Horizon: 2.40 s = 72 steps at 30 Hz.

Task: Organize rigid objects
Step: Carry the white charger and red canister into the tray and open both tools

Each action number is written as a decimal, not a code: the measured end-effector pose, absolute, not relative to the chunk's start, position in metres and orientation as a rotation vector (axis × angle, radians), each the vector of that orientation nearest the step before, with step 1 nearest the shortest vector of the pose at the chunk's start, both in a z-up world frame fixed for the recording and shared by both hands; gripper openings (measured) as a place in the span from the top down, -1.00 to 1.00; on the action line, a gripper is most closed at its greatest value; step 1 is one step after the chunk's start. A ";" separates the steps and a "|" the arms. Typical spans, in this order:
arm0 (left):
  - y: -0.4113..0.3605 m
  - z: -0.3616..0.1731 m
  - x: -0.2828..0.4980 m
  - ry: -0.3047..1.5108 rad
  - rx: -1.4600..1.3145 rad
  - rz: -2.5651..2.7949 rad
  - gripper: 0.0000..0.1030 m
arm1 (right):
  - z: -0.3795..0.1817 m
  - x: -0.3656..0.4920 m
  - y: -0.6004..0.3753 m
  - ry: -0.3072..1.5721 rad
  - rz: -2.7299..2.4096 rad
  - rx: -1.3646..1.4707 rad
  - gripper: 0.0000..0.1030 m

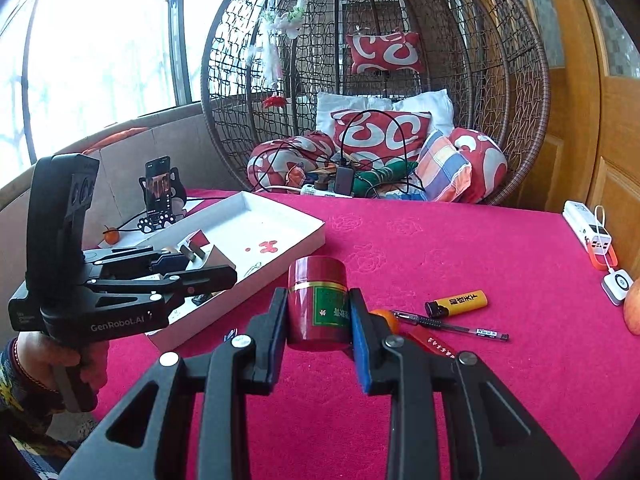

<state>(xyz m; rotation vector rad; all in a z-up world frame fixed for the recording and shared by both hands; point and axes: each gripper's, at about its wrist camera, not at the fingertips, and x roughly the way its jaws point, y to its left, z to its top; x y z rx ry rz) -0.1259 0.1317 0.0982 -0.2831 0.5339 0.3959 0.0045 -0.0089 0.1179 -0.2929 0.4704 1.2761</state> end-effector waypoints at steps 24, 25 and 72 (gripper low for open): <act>0.154 0.102 -0.154 0.482 -0.327 0.445 0.39 | 0.128 -0.013 0.019 0.480 1.317 -0.281 0.45; 0.156 0.102 -0.155 0.480 -0.328 0.449 0.39 | 0.129 -0.014 0.021 0.479 1.320 -0.282 0.45; 0.329 0.076 -0.169 0.556 -0.541 0.719 0.39 | 0.098 -0.029 0.192 0.744 1.387 -0.292 0.45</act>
